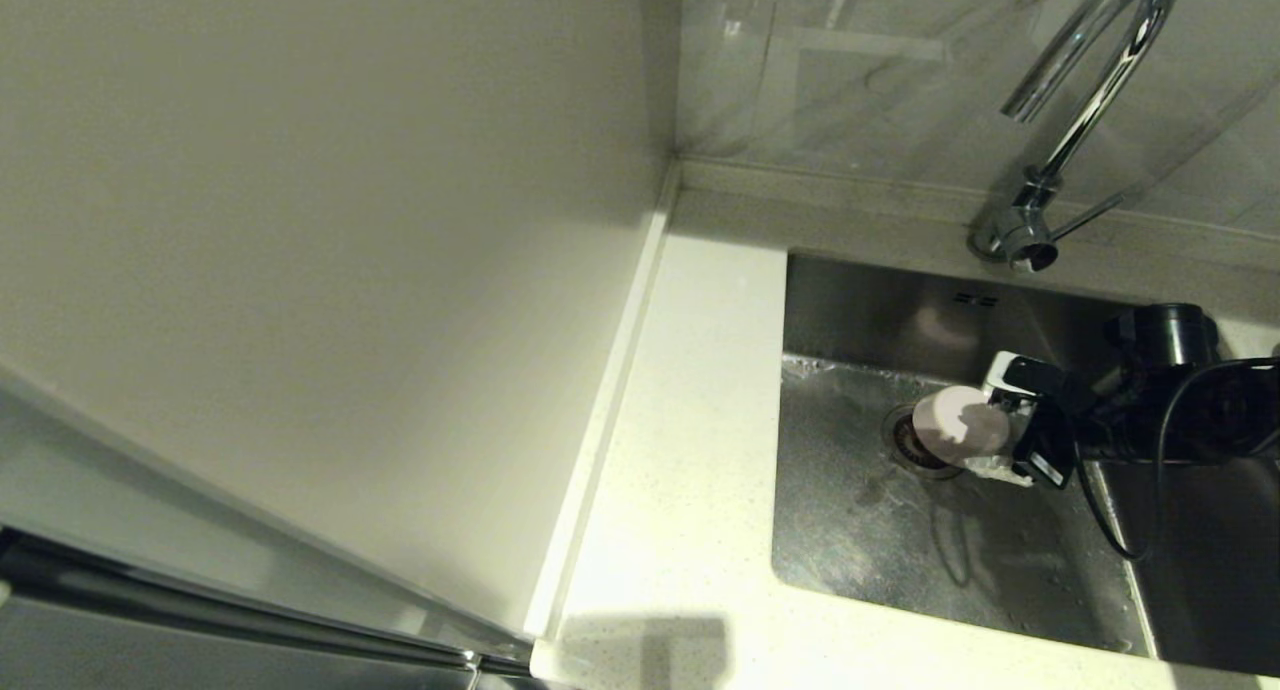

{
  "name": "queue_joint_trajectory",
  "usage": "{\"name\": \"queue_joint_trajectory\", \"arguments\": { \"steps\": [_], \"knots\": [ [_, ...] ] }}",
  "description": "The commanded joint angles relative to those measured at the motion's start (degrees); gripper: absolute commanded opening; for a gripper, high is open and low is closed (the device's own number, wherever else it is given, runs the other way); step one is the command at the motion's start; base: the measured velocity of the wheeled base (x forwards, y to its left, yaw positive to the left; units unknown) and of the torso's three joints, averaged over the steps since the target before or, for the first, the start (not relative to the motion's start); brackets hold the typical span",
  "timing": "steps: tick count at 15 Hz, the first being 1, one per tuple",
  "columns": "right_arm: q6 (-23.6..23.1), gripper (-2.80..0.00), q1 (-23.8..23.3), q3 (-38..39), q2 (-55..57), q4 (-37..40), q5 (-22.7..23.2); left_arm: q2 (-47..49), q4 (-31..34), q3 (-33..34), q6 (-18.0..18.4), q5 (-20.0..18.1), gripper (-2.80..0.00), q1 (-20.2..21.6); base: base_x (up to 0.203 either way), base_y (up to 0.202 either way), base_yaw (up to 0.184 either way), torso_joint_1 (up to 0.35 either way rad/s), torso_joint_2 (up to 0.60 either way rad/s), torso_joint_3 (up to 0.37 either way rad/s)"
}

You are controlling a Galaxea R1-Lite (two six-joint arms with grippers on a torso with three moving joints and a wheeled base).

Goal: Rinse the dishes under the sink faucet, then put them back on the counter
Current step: Put a bowl back to the table from the sink

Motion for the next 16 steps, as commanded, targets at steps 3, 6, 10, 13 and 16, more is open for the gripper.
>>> {"name": "queue_joint_trajectory", "arguments": {
  "steps": [3,6,10,13,16],
  "knots": [
    [4.5,0.00,-0.2,-2.8,4.1,0.1,-3.9,0.0,0.0,0.2,0.0,0.0,-2.80,0.0,0.000,0.000,0.000,0.000,0.00,0.000],
    [4.6,0.00,-0.2,-3.0,6.1,-0.2,-4.1,0.0,0.0,0.2,0.0,0.0,-2.80,0.0,0.000,0.000,0.000,0.000,0.00,0.000],
    [3.8,0.00,0.3,-3.0,8.7,-5.0,-4.1,0.0,0.0,0.2,0.0,0.0,-2.80,0.0,0.000,0.000,0.000,0.000,0.00,0.000],
    [4.2,0.00,1.4,-3.2,10.4,-10.9,-4.2,0.0,0.0,0.2,0.0,0.0,-2.80,0.0,0.000,0.000,0.000,0.000,0.00,0.000],
    [5.6,0.00,2.0,-3.3,11.1,-12.7,-4.2,0.0,0.0,0.2,0.0,0.0,-2.80,0.0,0.000,0.000,0.000,0.000,0.00,0.000]
  ]
}}
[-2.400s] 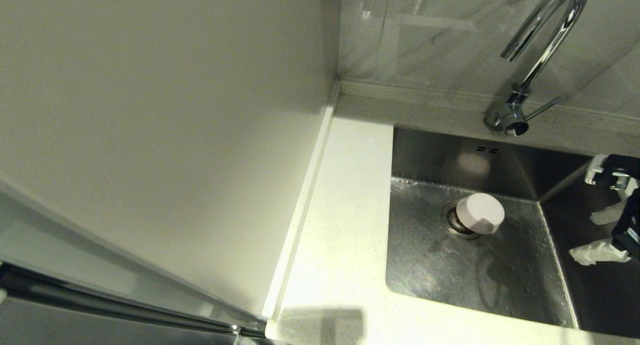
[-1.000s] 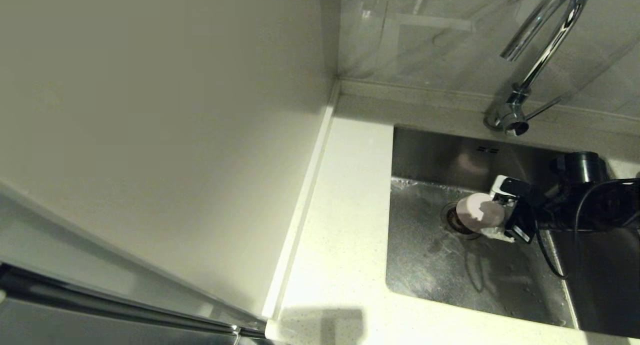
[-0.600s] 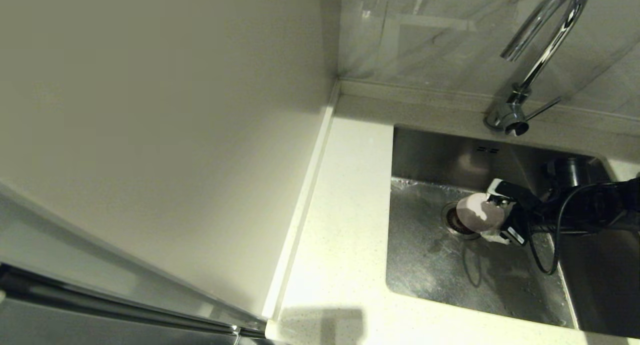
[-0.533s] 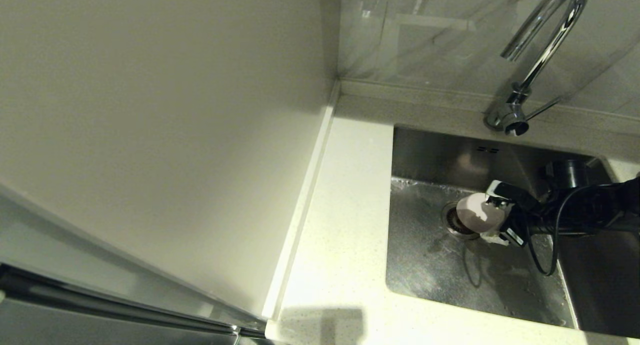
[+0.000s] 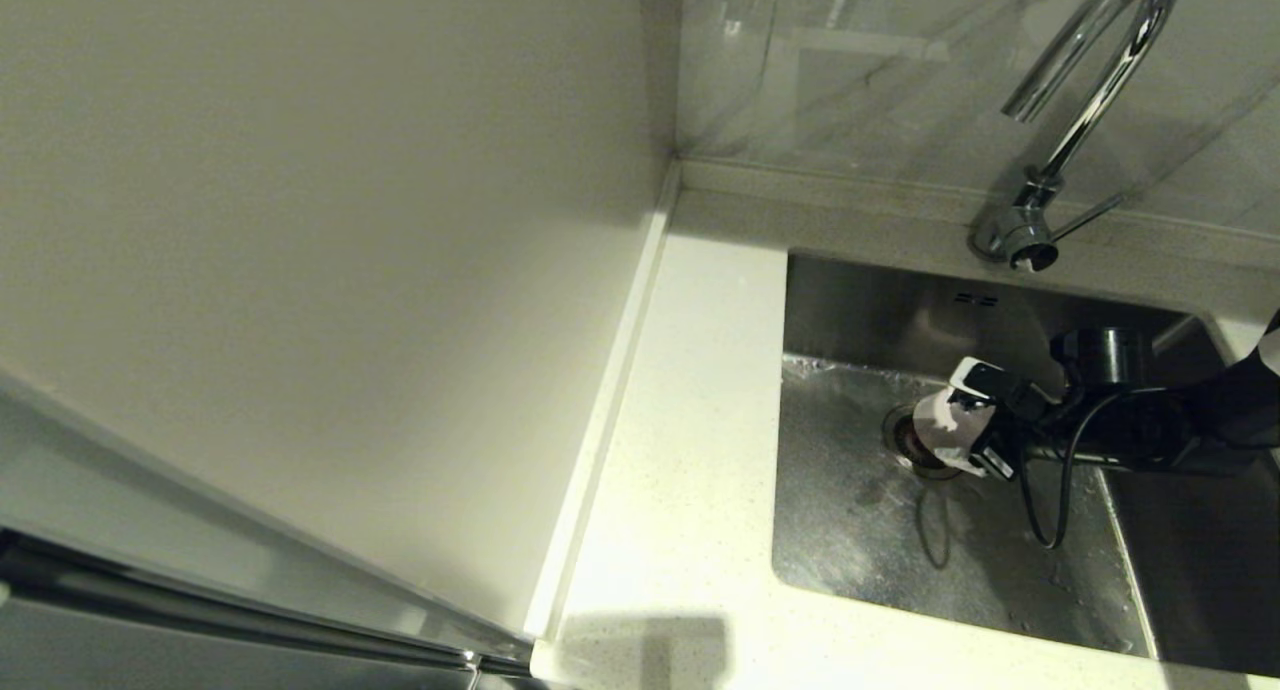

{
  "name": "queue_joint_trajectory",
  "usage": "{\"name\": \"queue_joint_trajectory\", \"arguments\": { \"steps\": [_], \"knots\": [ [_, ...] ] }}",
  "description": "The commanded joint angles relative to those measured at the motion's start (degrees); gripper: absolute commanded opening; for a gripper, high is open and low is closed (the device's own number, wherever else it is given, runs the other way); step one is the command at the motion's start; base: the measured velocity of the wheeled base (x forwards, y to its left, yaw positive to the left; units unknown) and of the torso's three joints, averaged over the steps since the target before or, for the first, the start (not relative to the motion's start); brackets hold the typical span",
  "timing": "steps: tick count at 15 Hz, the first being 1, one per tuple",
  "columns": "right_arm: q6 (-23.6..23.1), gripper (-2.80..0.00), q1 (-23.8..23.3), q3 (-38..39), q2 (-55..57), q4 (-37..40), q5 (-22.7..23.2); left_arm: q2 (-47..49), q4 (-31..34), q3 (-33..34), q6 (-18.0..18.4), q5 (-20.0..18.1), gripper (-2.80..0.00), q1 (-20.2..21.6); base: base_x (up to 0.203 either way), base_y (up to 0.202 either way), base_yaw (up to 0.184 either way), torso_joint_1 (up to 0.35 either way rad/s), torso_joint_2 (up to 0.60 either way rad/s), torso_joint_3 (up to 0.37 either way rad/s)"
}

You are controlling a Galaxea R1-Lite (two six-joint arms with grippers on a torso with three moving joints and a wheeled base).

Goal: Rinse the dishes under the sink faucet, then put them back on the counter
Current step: Put a bowl back to the table from the sink

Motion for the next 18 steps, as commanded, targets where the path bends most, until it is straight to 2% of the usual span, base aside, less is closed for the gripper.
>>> {"name": "queue_joint_trajectory", "arguments": {
  "steps": [1,7,10,12,18],
  "knots": [
    [0.3,0.00,0.4,-0.5,0.9,-0.5,0.1,0.0,0.0,0.2,0.0,0.0,-2.80,0.0,0.000,0.000,0.000,0.000,0.00,0.000],
    [0.3,0.00,0.6,-2.9,4.7,-3.6,0.0,0.0,0.0,0.2,0.0,0.0,-2.80,0.0,0.000,0.000,0.000,0.000,0.00,0.000],
    [0.3,0.00,0.8,-4.3,6.2,-7.8,-3.4,0.0,0.0,0.2,0.0,0.0,-2.80,0.0,0.000,0.000,0.000,0.000,0.00,0.000],
    [0.3,0.00,0.8,-3.3,6.3,-10.2,-4.5,0.0,0.0,0.1,0.0,0.1,-2.80,0.0,0.000,0.000,0.000,0.000,0.00,0.000],
    [0.2,0.00,1.0,3.3,4.1,-11.0,-4.0,0.0,0.0,0.2,0.0,0.0,-2.80,0.0,0.000,0.000,0.000,0.000,0.00,0.000]
  ]
}}
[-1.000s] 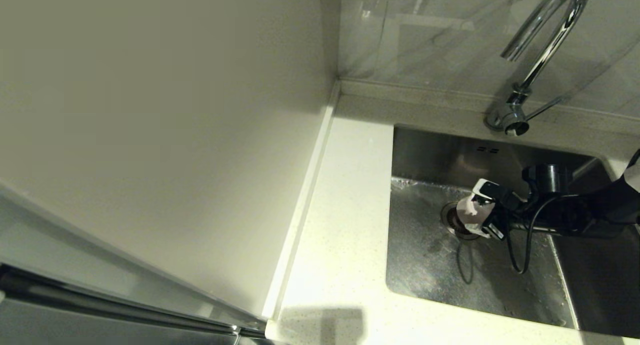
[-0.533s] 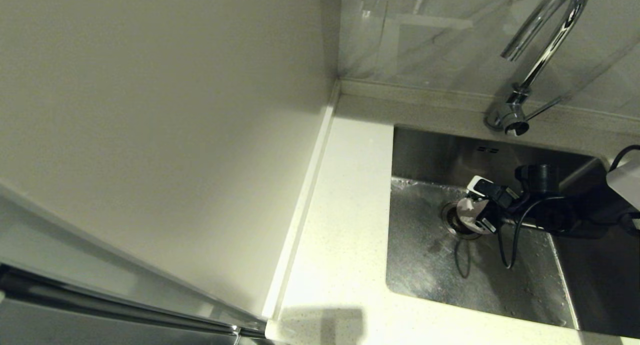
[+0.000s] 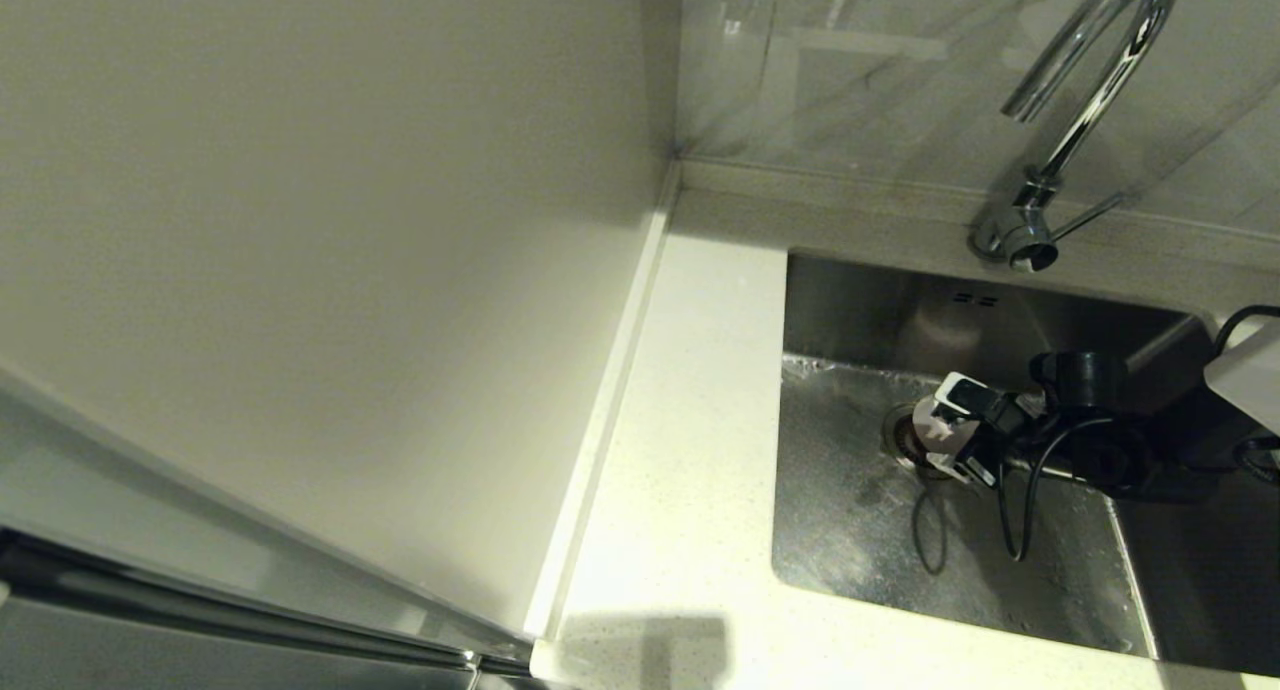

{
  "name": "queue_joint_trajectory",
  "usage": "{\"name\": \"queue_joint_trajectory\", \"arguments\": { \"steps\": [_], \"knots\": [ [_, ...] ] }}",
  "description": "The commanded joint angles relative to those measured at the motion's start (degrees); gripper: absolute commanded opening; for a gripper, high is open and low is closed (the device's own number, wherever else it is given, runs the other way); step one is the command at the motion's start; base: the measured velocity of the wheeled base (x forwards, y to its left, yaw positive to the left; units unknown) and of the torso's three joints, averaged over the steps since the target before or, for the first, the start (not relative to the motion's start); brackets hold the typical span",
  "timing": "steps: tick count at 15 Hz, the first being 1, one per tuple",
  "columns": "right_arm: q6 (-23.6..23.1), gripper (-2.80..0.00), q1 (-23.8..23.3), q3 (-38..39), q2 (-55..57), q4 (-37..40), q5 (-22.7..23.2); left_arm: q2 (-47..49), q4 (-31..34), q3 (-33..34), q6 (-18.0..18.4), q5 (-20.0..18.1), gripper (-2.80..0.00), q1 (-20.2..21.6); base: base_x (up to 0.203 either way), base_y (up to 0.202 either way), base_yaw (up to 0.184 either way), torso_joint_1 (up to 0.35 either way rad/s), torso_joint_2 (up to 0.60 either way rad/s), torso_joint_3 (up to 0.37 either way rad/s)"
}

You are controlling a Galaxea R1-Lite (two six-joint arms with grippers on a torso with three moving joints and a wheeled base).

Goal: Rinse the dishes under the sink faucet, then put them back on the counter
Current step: Put a bowl back to the table from the sink

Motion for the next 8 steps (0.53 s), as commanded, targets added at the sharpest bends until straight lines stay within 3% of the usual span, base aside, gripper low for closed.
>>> {"name": "queue_joint_trajectory", "arguments": {
  "steps": [1,8],
  "knots": [
    [-0.5,0.00,0.8,1.2,-0.9,-0.2,0.2,0.0,0.0,0.2,0.0,0.0,-2.80,0.0,0.000,0.000,0.000,0.000,0.00,0.000],
    [0.4,0.00,4.6,1.8,-1.0,0.0,0.4,0.0,0.0,0.2,0.0,0.0,-2.80,0.0,0.000,0.000,0.000,0.000,0.00,0.000]
  ]
}}
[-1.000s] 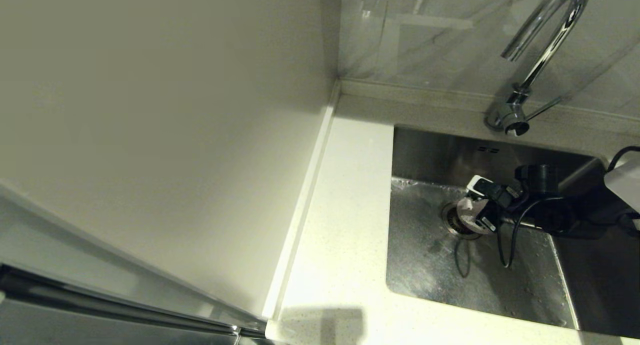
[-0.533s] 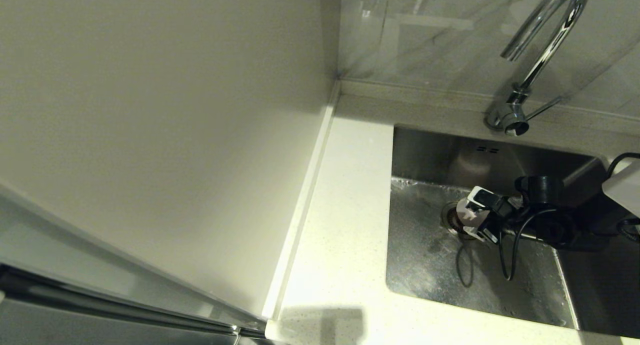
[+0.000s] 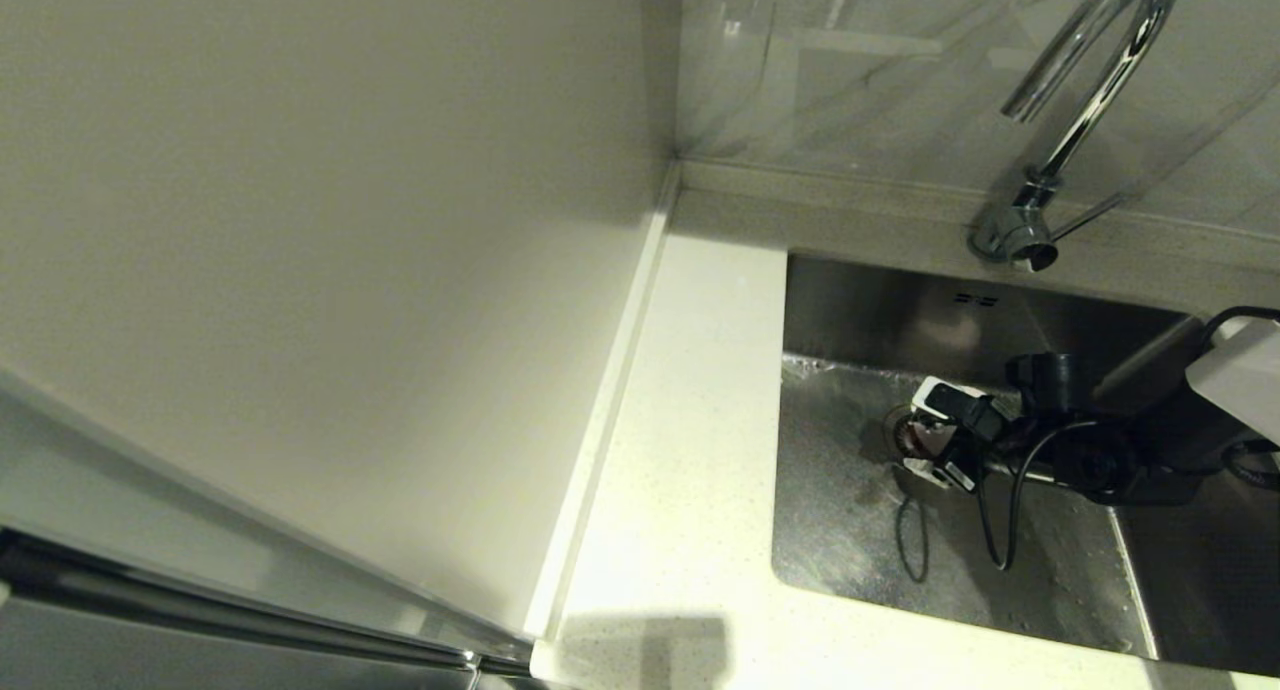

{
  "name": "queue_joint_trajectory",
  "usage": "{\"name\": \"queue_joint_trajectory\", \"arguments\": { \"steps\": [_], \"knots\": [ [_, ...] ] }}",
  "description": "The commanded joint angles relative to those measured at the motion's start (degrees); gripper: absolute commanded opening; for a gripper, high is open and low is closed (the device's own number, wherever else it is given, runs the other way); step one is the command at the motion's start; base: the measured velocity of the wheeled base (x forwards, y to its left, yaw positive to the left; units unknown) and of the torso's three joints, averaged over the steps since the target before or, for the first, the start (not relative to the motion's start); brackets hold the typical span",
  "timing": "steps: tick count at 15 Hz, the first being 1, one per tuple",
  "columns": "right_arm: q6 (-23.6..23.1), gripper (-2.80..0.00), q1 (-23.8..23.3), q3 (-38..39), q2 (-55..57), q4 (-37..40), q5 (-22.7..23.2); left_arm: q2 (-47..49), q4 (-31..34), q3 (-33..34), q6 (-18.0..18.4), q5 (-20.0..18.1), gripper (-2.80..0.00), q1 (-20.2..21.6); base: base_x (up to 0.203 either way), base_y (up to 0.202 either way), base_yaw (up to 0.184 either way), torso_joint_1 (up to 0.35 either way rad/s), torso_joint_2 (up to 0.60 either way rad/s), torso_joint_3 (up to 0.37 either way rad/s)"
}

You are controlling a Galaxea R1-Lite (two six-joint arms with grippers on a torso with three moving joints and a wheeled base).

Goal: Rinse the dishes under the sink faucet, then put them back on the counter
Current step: Put a bowl back to the table from the sink

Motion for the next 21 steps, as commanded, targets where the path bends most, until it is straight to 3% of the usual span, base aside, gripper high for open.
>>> {"name": "queue_joint_trajectory", "arguments": {
  "steps": [1,11,15,21],
  "knots": [
    [-0.2,0.00,1.2,0.4,0.3,-0.2,0.0,0.0,0.0,0.2,0.0,0.0,-2.80,0.0,0.000,0.000,0.000,0.000,0.00,0.000],
    [1.8,0.00,4.9,-6.6,6.3,-0.3,-1.2,0.0,0.0,0.1,0.0,0.0,-2.80,0.0,0.000,0.000,0.000,0.000,0.00,0.000],
    [6.2,0.00,4.8,-10.1,7.8,-0.2,-5.3,0.0,0.0,0.2,0.0,0.0,-2.80,0.0,0.000,0.000,0.000,0.000,0.00,0.000],
    [5.9,0.00,2.1,-11.5,8.2,-0.1,-12.5,0.0,0.0,0.2,0.0,0.0,-2.80,0.0,0.000,0.000,0.000,0.000,0.00,0.000]
  ]
}}
